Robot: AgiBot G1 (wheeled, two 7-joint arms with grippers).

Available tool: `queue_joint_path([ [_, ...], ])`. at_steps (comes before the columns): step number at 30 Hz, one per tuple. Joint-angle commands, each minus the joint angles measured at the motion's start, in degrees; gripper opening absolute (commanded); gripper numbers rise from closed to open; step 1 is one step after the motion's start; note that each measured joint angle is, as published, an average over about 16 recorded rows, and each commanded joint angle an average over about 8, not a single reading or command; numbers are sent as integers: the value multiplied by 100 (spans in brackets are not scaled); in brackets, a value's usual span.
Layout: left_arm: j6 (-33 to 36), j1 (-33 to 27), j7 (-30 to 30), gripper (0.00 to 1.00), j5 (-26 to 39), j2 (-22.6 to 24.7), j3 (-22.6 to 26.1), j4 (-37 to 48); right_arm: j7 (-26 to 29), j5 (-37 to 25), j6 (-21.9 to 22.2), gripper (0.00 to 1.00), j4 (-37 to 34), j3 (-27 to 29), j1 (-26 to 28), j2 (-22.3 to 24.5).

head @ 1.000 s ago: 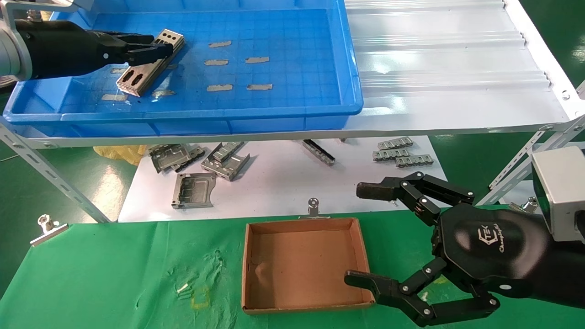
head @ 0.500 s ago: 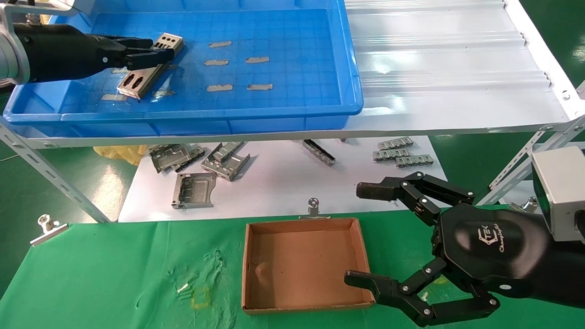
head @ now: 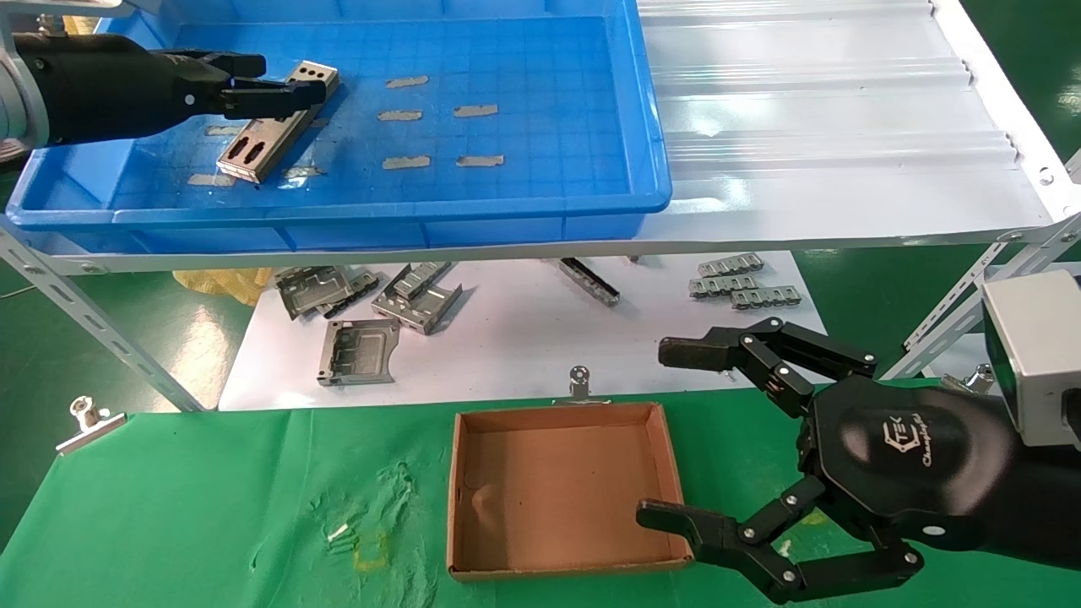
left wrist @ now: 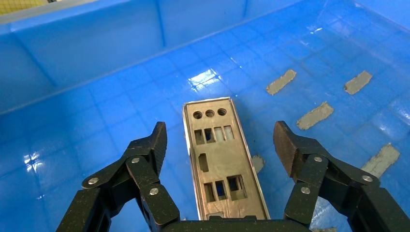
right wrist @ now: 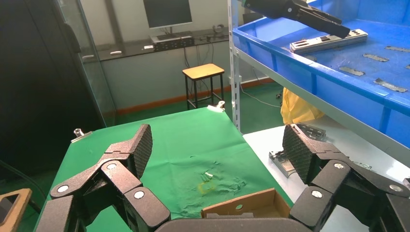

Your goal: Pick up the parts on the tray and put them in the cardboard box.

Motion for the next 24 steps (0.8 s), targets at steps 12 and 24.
queue_joint_path([
  [12, 26, -8, -2, 0, 8, 0, 6, 32, 0, 0, 0, 100, 0, 0, 0, 0],
  [24, -13, -16, -10, 0, 23, -7, 17, 55, 0, 0, 0, 100, 0, 0, 0, 0],
])
